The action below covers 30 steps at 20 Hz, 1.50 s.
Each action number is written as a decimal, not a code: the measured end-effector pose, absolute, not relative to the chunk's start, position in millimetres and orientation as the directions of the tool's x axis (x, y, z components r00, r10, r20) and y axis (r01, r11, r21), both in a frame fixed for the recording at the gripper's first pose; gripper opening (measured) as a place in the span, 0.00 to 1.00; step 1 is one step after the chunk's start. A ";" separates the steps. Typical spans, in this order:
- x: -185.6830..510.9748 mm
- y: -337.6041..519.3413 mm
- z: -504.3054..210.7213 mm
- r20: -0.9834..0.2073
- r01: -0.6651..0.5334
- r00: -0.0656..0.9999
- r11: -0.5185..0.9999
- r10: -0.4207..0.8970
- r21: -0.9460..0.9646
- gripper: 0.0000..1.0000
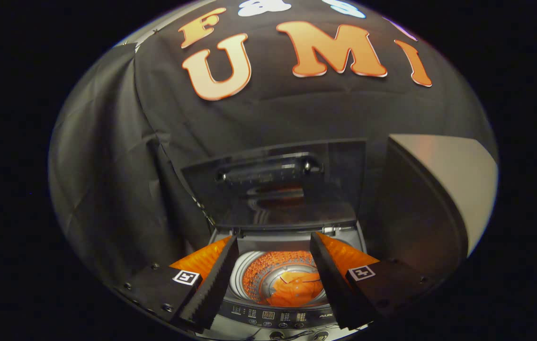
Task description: Put the clothes into the washing machine and then close the washing machine lid.
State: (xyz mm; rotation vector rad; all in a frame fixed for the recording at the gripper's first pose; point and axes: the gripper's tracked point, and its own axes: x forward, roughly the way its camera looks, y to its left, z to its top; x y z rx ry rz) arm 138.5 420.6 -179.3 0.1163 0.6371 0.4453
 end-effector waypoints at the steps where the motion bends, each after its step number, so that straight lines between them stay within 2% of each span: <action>1: 141.5 415.3 -163.7 -0.523 -0.359 0.732 0.900 0.436 0.247 0.98; 10: 180.8 389.3 -43.6 -0.317 -0.374 0.851 0.906 0.420 0.196 0.98; 14: 227.9 394.1 -2.3 -0.257 -0.353 0.883 0.917 0.393 0.187 0.98; 17: 267.9 400.9 -8.9 -0.284 -0.335 0.885 0.928 0.370 0.163 0.98; 22: 324.3 404.4 -77.4 -0.418 -0.285 0.853 0.950 0.313 0.130 0.98; 30: 364.5 417.3 -125.6 -0.507 -0.302 0.817 0.953 0.274 0.029 0.98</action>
